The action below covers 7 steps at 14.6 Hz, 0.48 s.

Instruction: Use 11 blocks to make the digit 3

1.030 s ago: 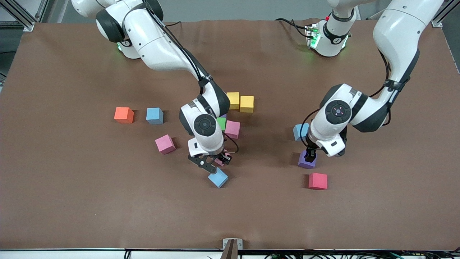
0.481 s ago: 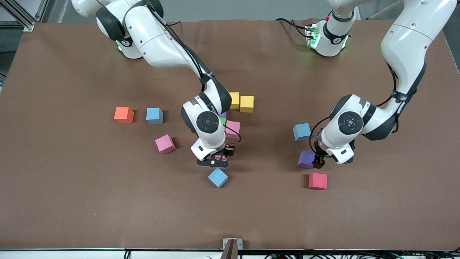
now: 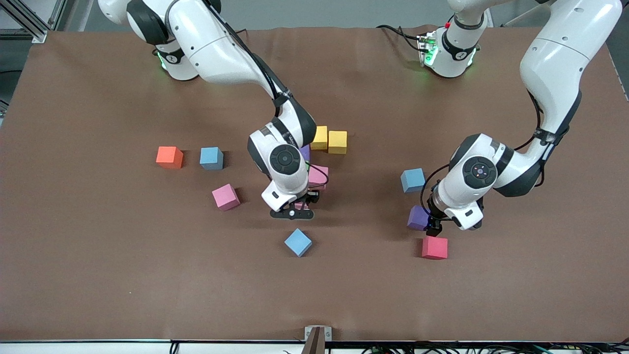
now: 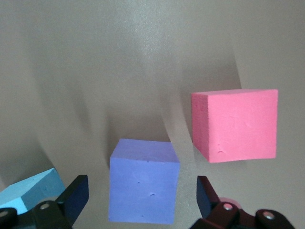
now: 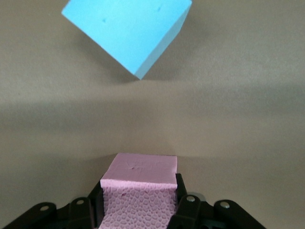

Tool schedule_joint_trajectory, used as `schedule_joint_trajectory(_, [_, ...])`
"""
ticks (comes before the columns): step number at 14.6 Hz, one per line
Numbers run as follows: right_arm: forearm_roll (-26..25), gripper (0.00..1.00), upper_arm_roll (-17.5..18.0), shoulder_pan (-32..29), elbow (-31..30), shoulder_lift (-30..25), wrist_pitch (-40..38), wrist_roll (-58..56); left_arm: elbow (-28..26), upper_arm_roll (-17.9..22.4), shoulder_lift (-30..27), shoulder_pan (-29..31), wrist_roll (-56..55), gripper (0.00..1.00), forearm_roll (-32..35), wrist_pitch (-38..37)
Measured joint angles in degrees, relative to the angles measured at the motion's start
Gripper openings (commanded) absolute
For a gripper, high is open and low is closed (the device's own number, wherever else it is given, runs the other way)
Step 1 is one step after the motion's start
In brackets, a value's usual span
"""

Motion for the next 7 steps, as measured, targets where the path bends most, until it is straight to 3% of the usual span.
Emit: schedule_joint_trajectory(7, [0.00, 0.03, 0.47, 0.54, -9.01, -4.42, 8.30, -0.62, 1.61, 0.01, 2.99, -0.14, 0.00, 1.00, 1.77, 0.00])
